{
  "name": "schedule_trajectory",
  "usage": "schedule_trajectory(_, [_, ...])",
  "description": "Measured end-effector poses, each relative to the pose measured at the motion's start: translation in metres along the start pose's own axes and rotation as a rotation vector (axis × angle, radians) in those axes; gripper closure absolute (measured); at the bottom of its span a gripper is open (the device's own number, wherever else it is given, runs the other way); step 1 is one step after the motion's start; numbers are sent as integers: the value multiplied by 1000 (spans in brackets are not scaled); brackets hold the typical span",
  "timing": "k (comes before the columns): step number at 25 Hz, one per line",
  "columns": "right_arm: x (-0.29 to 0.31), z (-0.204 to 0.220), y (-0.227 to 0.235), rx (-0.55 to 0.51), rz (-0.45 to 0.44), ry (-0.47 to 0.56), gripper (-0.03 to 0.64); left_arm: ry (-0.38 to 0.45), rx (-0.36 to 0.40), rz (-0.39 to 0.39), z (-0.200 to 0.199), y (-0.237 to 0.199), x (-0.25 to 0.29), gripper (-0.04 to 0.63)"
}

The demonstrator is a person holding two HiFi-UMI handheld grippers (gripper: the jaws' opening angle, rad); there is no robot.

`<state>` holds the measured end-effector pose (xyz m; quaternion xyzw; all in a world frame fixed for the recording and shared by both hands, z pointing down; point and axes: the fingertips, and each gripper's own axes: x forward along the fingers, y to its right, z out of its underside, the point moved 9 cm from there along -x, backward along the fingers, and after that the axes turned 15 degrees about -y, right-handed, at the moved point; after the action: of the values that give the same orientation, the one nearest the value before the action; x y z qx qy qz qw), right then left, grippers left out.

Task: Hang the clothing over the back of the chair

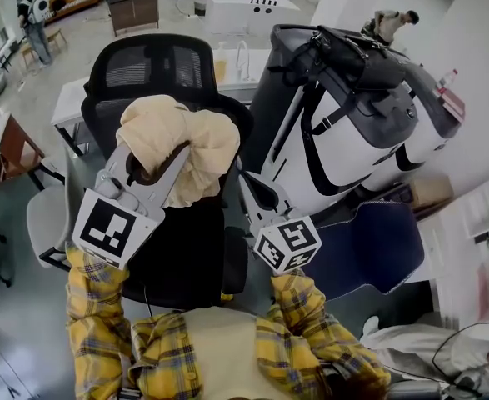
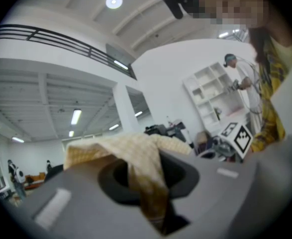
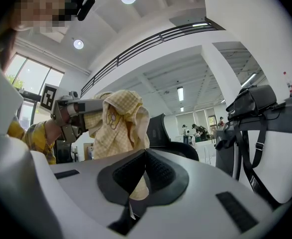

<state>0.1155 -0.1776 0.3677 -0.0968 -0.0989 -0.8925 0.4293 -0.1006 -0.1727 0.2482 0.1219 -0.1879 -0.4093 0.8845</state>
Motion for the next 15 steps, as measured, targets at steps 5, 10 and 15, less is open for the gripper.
schedule_trajectory(5, [5, -4, 8, -4, -19, 5, 603, 18, 27, -32, -12, -7, 9, 522])
schedule_trajectory(10, [9, -4, 11, -5, -30, 2, 603, 19, 41, -55, -17, -11, 14, 522])
schedule_trajectory(15, [10, -5, 12, -4, -38, 0, 603, 33, 77, -67, -32, -19, 16, 520])
